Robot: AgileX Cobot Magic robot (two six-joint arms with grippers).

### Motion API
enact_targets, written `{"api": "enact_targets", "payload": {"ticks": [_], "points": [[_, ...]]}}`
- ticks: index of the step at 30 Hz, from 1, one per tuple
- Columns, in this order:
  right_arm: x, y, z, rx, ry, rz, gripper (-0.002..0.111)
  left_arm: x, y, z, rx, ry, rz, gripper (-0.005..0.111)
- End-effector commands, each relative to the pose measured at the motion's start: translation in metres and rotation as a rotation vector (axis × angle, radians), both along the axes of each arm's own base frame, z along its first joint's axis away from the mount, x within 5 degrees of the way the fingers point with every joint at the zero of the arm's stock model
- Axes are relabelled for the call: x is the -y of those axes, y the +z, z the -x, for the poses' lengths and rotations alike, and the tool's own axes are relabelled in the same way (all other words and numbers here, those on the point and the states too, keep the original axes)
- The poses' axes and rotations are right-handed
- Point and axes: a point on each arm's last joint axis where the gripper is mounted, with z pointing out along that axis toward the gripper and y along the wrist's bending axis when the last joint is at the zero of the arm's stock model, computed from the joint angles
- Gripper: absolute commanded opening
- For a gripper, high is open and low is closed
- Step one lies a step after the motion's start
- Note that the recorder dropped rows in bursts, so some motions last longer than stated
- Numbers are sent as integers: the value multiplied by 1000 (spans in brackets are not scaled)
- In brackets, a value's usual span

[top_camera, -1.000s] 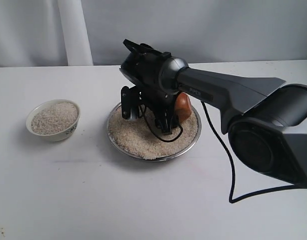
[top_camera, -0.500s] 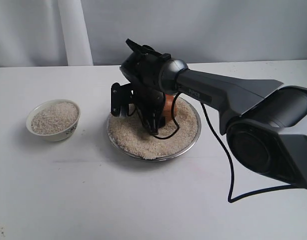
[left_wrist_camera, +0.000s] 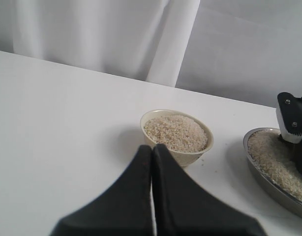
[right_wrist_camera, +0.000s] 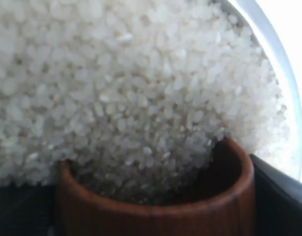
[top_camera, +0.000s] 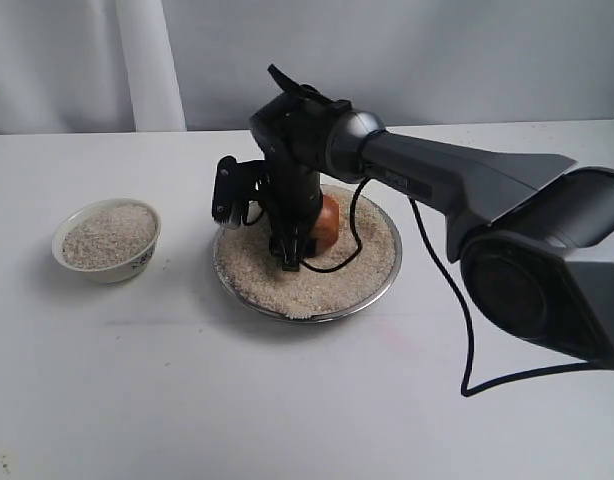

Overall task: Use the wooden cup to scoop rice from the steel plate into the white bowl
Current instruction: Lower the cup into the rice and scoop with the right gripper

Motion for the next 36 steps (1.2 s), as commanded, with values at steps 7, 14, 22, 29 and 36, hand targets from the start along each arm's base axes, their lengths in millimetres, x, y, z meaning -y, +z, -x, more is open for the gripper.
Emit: {"api": "enact_targets", "payload": {"ticks": [7,14,22,29,36], "points": [[16,-7,-2,-284,-97,-267,0,0,1,0,10,-6,7,0],[27,2,-8,-300,-123,-305,0,0,1,0,10,-6,7,0],[37,3,-12,-310,-141,-302,0,0,1,0,10,-6,7,0],[43,19,-14,-298,-155,-323,0,0,1,0,10,-6,7,0],[43,43,-13,-261,-147,-362,0,0,1,0,10,-6,7,0]]}}
